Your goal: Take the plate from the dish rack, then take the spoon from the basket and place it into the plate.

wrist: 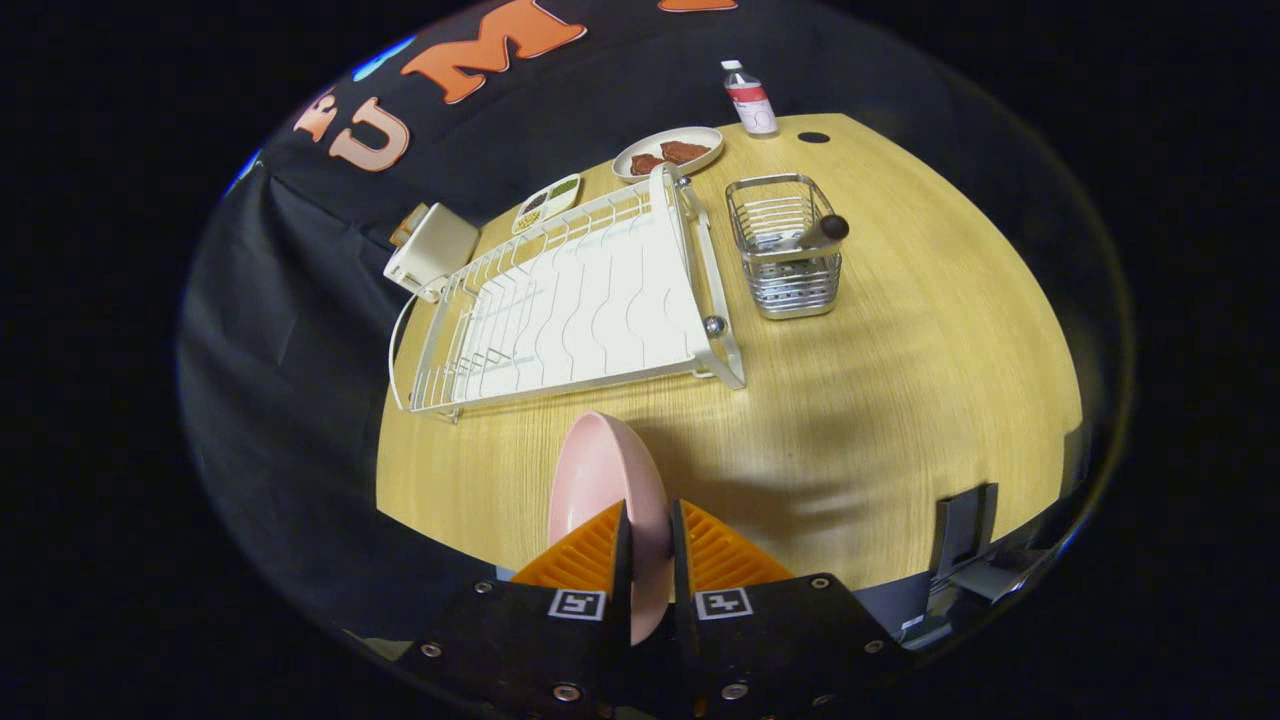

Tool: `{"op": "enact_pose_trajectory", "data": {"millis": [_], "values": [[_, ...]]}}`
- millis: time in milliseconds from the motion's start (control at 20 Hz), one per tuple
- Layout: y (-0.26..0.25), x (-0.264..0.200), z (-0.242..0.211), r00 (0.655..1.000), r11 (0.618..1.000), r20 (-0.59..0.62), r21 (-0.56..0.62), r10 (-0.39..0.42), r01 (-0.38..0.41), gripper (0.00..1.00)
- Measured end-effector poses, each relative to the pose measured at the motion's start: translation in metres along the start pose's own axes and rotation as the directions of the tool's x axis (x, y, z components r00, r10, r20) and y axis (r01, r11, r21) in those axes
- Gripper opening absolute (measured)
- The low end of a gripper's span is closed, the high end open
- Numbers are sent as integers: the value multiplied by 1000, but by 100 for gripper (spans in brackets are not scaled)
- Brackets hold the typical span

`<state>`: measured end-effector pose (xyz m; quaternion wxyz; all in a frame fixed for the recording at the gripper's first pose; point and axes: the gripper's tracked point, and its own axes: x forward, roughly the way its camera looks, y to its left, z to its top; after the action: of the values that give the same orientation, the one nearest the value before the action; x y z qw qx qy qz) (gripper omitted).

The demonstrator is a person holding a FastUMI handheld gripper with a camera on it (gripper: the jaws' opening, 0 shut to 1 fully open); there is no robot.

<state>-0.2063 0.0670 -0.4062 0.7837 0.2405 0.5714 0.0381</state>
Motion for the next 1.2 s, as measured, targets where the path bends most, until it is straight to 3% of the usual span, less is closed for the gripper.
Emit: {"op": "enact_pose_trajectory", "data": {"millis": [300,400,500,650,750,1000,1200], "values": [[-18,26,0,996,996,32,8,-88,88,17],[-10,29,5,996,997,51,3,-73,73,14],[-7,32,10,995,997,68,-21,-69,71,24],[-13,24,32,983,994,152,-17,-100,103,30],[-18,15,49,970,993,214,11,-114,114,44],[-44,-9,89,909,985,378,54,-175,166,66],[-58,-16,113,862,982,479,6,-167,187,67]]}}
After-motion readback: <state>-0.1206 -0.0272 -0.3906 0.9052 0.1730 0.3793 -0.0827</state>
